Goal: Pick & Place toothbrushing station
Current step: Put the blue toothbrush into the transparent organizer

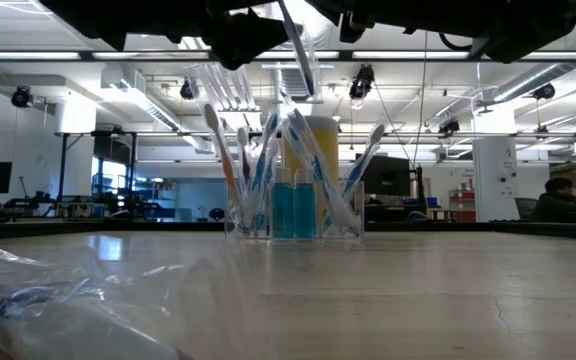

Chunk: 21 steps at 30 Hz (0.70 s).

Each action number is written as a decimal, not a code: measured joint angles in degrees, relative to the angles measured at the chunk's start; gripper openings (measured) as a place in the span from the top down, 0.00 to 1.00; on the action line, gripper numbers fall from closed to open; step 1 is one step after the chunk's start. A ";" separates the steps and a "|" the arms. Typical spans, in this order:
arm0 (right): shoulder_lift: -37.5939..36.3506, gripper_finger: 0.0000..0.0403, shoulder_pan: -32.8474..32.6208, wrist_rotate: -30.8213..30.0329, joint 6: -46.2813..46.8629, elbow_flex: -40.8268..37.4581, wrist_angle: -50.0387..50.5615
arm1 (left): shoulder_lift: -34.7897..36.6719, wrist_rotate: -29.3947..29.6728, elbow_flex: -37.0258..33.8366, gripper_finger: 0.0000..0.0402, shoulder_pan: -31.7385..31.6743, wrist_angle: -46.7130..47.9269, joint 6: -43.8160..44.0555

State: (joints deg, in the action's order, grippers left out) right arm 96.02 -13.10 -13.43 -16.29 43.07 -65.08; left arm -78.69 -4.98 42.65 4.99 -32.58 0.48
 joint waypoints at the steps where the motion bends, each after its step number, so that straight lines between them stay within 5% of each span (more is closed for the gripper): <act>1: -0.02 0.98 0.00 -0.02 0.00 0.00 0.02 | -0.48 0.01 0.36 0.23 0.00 0.07 -0.01; 10: -0.04 0.98 0.00 -0.06 0.11 0.00 0.09 | -1.74 0.10 1.18 0.26 0.19 -0.33 -0.96; 21: -0.04 0.98 0.00 -0.17 0.22 -0.17 0.11 | -0.28 -0.04 1.10 0.49 0.70 0.26 -1.06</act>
State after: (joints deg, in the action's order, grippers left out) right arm 95.98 -13.10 -13.61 -16.08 42.89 -64.97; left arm -78.97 -5.02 43.75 5.69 -32.32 -0.58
